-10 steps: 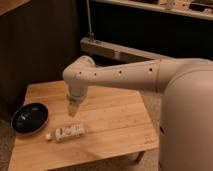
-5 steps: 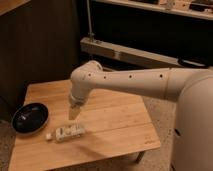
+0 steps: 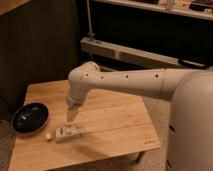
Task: Place the bottle in the ceramic bowl
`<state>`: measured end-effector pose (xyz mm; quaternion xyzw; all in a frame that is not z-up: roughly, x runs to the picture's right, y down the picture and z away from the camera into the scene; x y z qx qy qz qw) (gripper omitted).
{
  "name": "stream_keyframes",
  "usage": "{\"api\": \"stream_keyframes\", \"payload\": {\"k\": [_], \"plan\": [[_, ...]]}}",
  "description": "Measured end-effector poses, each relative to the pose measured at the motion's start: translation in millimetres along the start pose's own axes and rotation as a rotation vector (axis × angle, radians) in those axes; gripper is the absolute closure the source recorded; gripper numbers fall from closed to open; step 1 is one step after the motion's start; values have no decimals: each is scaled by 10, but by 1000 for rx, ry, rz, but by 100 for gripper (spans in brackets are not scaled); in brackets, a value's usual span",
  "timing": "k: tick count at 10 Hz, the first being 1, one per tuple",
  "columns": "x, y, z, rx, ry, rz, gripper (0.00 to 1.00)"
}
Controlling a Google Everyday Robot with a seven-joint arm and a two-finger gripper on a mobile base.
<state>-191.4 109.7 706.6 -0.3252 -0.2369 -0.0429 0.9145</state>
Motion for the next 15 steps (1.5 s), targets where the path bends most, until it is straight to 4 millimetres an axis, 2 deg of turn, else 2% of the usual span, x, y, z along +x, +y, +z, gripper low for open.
{"api": "stream_keyframes", "payload": {"k": [2,4,8,12,15], "plan": [[-145,111,172,-48,25,-63,35],[-148,201,309,-76,46,-99,35],[13,459,668,-123,117,-111,35],[174,611,923,-120,148,-91,35],[243,653,1029,-97,115,-101,35]]}}
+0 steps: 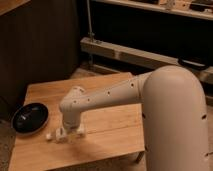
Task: Place the bottle in the ceramic bowl
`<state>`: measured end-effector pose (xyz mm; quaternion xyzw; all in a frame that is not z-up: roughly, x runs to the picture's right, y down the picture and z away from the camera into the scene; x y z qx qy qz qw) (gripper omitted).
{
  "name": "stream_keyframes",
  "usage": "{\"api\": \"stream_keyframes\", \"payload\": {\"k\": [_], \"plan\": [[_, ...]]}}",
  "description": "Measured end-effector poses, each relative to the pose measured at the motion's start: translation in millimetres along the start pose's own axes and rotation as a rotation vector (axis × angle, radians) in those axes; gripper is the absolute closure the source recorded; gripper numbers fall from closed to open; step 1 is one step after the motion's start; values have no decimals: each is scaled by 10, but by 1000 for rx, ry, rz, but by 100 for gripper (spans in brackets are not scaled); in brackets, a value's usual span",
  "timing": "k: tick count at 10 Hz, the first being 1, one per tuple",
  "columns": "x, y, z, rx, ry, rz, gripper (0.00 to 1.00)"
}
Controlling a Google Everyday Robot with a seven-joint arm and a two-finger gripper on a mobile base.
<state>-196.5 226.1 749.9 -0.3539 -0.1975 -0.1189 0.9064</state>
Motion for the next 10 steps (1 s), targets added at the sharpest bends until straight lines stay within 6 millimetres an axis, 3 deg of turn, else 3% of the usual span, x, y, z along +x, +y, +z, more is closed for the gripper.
{"api": "stream_keyframes", "payload": {"k": [5,10], "plan": [[-68,-141,64,26,-34,-22,35],[-137,-278,307,-9,-56,-51,37]]}}
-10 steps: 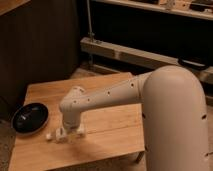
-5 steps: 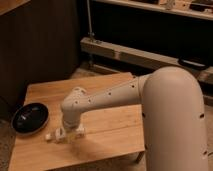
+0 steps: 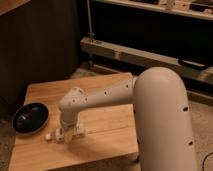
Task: Place the bottle in the ceramic bowl
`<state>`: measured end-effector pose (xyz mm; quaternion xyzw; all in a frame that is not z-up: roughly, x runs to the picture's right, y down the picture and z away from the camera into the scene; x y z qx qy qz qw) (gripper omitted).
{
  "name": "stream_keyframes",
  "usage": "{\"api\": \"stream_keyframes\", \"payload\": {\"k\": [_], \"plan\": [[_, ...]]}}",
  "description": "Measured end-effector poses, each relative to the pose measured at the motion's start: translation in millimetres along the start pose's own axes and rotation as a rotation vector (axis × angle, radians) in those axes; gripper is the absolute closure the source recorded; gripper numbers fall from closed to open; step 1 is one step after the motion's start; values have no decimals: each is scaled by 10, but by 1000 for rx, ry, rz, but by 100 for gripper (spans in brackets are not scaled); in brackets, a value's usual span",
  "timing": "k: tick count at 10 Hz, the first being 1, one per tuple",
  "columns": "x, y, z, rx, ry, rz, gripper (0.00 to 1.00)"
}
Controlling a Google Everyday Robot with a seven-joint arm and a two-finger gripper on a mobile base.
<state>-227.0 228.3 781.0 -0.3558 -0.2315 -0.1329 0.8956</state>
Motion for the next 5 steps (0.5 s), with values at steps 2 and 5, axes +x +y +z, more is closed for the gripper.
{"api": "stream_keyframes", "payload": {"k": [2,5], "plan": [[-10,-10,81,-19,-6,-10,53],[-49,-56,125,-40,-6,-33,83]]}}
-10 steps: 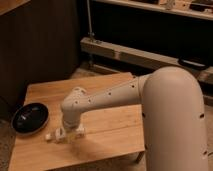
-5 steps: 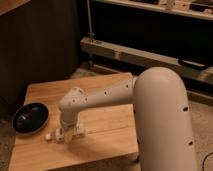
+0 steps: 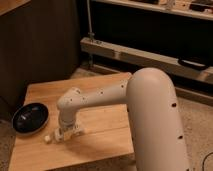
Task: Place the bottle in the ceramic bowl
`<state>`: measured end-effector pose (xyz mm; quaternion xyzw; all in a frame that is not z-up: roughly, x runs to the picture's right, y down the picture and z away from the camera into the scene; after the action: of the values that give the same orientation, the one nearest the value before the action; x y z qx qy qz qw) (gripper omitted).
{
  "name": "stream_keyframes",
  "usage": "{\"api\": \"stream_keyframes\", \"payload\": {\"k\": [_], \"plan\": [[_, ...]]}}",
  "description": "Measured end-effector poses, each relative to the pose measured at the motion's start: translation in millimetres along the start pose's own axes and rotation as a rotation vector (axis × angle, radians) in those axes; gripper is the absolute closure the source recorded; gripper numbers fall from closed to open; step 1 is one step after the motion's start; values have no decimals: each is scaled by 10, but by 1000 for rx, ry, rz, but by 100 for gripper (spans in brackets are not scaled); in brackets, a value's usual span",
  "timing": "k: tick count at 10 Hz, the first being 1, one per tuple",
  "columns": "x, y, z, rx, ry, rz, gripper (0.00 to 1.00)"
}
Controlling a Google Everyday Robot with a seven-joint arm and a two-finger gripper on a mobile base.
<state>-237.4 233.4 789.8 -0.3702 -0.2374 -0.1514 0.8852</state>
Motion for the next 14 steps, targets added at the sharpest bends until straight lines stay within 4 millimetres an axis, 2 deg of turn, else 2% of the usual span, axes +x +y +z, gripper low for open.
{"api": "stream_keyframes", "payload": {"k": [2,4,7,9,11,13,14], "plan": [[-57,-76,-107,6,-29,-14,99],[-232,-207,-431,31,-65,-44,100],[-539,-460,-1045,70,-108,-98,100],[-782,-692,-1283,79,-148,-140,100],[-1034,-947,-1258,74,-185,-182,100],[-1318,-1217,-1042,61,-223,-231,100],[-1484,-1322,-859,47,-242,-260,100]]}}
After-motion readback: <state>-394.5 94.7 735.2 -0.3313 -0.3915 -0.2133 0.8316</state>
